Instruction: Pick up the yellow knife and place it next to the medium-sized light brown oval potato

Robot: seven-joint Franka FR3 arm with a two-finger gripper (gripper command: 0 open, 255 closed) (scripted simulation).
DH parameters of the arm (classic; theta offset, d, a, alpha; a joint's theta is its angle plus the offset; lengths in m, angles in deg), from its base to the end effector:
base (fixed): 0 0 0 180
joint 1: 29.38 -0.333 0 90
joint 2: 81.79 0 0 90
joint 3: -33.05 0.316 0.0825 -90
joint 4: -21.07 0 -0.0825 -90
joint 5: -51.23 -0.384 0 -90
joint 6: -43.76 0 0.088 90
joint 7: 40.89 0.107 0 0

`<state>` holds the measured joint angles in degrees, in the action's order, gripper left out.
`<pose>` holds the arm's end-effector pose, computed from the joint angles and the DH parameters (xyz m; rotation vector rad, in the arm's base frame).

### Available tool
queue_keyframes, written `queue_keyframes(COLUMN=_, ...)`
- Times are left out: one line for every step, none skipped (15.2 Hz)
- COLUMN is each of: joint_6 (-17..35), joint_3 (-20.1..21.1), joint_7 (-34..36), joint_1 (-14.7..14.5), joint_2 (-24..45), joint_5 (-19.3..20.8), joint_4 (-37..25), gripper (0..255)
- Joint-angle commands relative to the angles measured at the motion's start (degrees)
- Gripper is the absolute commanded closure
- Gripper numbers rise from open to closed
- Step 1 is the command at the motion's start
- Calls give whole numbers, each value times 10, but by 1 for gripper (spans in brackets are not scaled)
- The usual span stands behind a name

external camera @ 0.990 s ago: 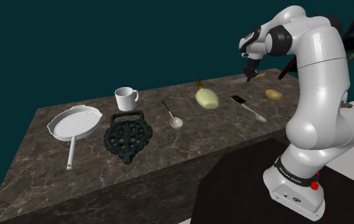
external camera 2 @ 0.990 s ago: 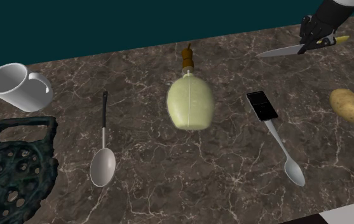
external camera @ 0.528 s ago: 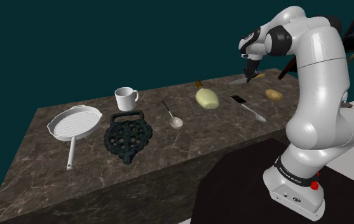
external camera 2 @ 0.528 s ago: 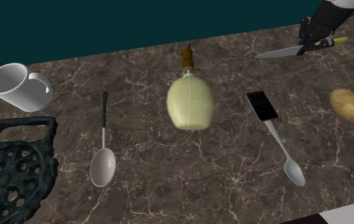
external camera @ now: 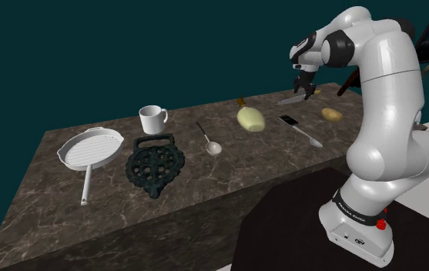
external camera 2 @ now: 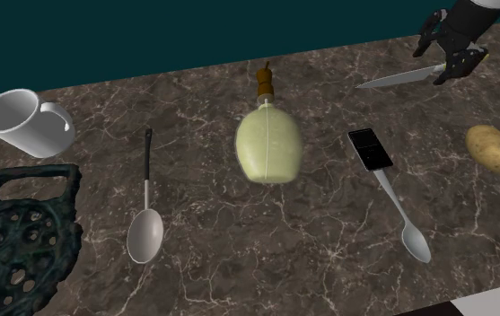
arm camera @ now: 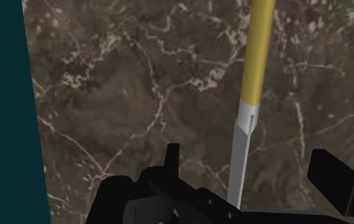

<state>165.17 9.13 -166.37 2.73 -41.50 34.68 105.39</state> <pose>0.4536 -0.5536 0.2897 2.6275 1.7055 -0.0295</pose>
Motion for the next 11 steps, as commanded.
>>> queue_keyframes(joint_6=-21, joint_3=-4, joint_7=3, joint_1=-2, joint_2=-14, joint_5=6, joint_4=-8, gripper=0)
queue_keyframes(joint_6=-35, joint_3=-7, joint_7=6, joint_1=-4, joint_2=-23, joint_5=10, joint_4=-14, gripper=0)
queue_keyframes(joint_6=-46, joint_3=-9, joint_7=7, joint_1=-4, joint_2=-29, joint_5=12, joint_4=-19, gripper=0)
queue_keyframes(joint_6=-46, joint_3=-9, joint_7=7, joint_1=-4, joint_2=-29, joint_5=12, joint_4=-19, gripper=0)
queue_keyframes(joint_6=-46, joint_3=-9, joint_7=7, joint_1=-4, joint_2=-29, joint_5=12, joint_4=-19, gripper=0)
queue_keyframes(joint_6=-46, joint_3=-9, joint_7=7, joint_1=-4, joint_2=-29, joint_5=12, joint_4=-19, gripper=0)
queue_keyframes(joint_6=-46, joint_3=-9, joint_7=7, joint_1=-4, joint_2=-29, joint_5=12, joint_4=-19, gripper=0)
queue_keyframes(joint_6=-46, joint_3=-9, joint_7=7, joint_1=-4, joint_2=-29, joint_5=12, joint_4=-19, gripper=0)
queue_keyframes(joint_6=-46, joint_3=-9, joint_7=7, joint_1=-4, joint_2=-29, joint_5=12, joint_4=-19, gripper=0)
queue_keyframes(joint_6=-46, joint_3=-9, joint_7=7, joint_1=-4, joint_2=-29, joint_5=12, joint_4=-19, gripper=0)
queue_keyframes(joint_6=-46, joint_3=-9, joint_7=7, joint_1=-4, joint_2=-29, joint_5=12, joint_4=-19, gripper=0)
